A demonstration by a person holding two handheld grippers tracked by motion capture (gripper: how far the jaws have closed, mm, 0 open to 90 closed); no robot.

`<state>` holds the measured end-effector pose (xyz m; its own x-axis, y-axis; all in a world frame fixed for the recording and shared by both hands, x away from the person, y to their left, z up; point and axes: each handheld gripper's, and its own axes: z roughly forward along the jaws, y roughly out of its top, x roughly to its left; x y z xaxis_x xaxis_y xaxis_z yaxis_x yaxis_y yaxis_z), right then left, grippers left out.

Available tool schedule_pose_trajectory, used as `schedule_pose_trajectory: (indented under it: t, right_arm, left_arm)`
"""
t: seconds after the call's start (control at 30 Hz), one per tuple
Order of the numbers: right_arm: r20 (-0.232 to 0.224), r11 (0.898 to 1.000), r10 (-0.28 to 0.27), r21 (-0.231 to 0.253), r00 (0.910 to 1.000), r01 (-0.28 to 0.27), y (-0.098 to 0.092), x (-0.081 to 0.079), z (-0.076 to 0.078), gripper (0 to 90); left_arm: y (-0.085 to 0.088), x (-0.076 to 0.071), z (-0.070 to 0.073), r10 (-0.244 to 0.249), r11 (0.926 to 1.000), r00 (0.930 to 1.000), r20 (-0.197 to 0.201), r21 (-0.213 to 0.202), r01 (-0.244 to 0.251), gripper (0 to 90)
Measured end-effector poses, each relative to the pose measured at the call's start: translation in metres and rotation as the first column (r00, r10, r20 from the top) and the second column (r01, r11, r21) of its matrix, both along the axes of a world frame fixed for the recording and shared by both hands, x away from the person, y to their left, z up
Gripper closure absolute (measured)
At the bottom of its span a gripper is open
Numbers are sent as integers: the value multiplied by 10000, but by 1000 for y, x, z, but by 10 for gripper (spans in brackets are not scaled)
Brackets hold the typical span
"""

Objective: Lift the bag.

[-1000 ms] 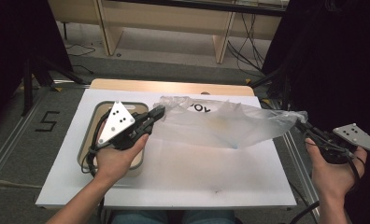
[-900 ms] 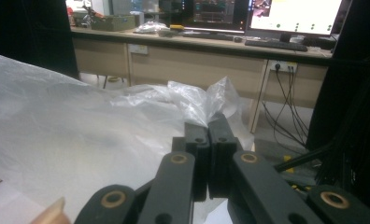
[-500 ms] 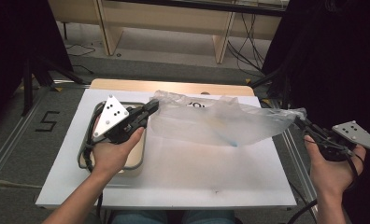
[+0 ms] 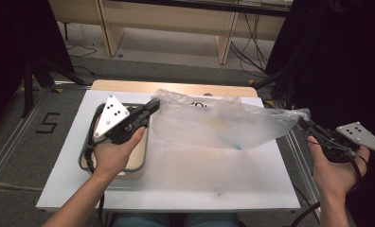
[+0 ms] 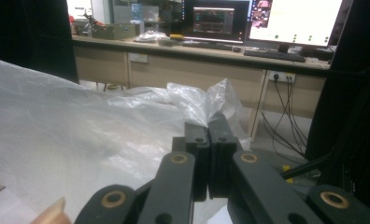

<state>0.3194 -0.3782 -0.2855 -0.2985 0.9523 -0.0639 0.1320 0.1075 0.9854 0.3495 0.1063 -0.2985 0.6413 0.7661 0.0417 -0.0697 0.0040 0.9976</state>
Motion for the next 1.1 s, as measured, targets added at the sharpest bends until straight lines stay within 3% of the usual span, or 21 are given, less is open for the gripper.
schedule_pose_trajectory:
  t: [0.23, 0.83, 1.1]
  right_arm:
    - [63, 10000, -23, 1, 10000, 23, 0, 0, 0, 896]
    - [116, 10000, -79, 48, 9999, 79, -1, 1, 1, 896]
    - [276, 10000, -54, 44, 9996, 52, 1, 1, 4, 896]
  left_arm:
    - [-1, 0, 1, 92, 9999, 9999, 146, 65, -93, 891]
    - [-5, -4, 12, 74, 9994, 9974, 716, -333, -50, 891]
    - [-5, 6, 10, 356, 9986, 9975, 605, -411, -331, 891]
